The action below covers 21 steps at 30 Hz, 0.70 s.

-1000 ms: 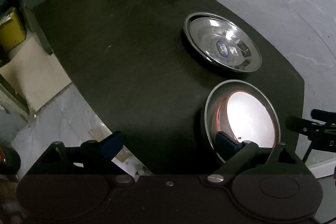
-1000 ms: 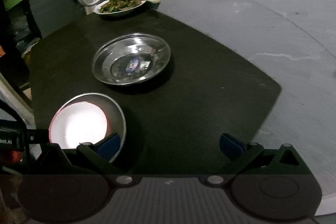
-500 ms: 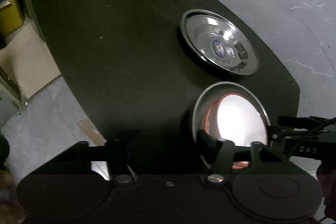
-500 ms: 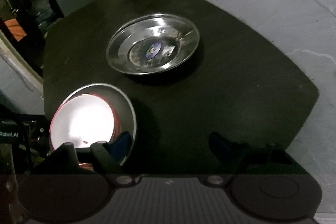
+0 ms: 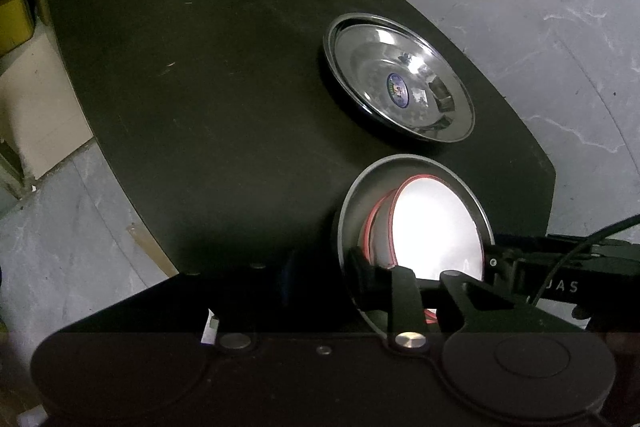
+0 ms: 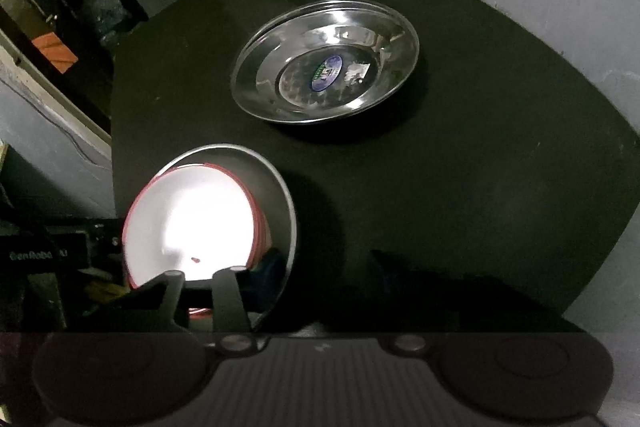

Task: Organize plates and bowls
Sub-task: 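Close both tools on the steel bowl rim and lift it, then carry the steel bowl with both tools over the stacked steel plates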

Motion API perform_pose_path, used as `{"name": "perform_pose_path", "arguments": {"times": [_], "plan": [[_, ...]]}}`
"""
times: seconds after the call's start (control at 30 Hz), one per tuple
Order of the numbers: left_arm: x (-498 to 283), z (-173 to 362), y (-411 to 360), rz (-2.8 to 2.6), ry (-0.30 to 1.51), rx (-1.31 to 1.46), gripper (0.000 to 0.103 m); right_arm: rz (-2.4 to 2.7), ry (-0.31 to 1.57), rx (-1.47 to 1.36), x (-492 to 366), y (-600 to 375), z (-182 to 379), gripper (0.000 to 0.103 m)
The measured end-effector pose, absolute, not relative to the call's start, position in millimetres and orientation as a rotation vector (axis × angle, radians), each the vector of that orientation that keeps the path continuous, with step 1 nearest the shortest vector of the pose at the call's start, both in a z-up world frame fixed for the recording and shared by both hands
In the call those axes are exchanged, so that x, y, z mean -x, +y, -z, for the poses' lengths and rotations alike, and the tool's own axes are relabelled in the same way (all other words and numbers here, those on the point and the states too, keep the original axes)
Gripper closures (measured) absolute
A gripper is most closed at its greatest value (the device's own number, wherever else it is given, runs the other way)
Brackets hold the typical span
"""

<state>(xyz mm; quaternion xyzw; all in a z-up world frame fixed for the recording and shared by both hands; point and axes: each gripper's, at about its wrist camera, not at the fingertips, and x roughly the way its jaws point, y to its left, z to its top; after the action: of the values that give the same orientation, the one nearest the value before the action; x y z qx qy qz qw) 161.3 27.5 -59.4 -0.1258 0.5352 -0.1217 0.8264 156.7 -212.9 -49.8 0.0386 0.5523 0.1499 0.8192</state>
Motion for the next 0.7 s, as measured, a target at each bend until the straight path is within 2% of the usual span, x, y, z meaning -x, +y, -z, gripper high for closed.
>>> {"name": "perform_pose_path", "arguments": {"times": [0.13, 0.2, 0.23, 0.33, 0.7], "plan": [[-161.4, 60.4, 26.3, 0.251, 1.146, 0.272, 0.075, -0.304, 1.192, -0.147, -157.9, -218.0, 53.2, 0.054], [-160.7, 59.7, 25.4, 0.265, 1.144, 0.287, 0.090, -0.314, 1.191, -0.191, -158.1, -220.0, 55.0, 0.068], [-160.3, 59.1, 23.9, 0.270, 1.142, 0.288, 0.092, -0.322, 1.189, -0.219, -157.9, -220.6, 55.4, 0.076], [-159.1, 58.5, 19.8, 0.259, 1.139, 0.274, 0.092, -0.340, 1.175, -0.210, -156.1, -214.5, 53.0, 0.091], [-156.5, 60.7, 22.7, 0.194, 1.156, 0.376, 0.095, -0.314, 1.185, -0.286, -156.5, -219.0, 54.3, 0.093]]}}
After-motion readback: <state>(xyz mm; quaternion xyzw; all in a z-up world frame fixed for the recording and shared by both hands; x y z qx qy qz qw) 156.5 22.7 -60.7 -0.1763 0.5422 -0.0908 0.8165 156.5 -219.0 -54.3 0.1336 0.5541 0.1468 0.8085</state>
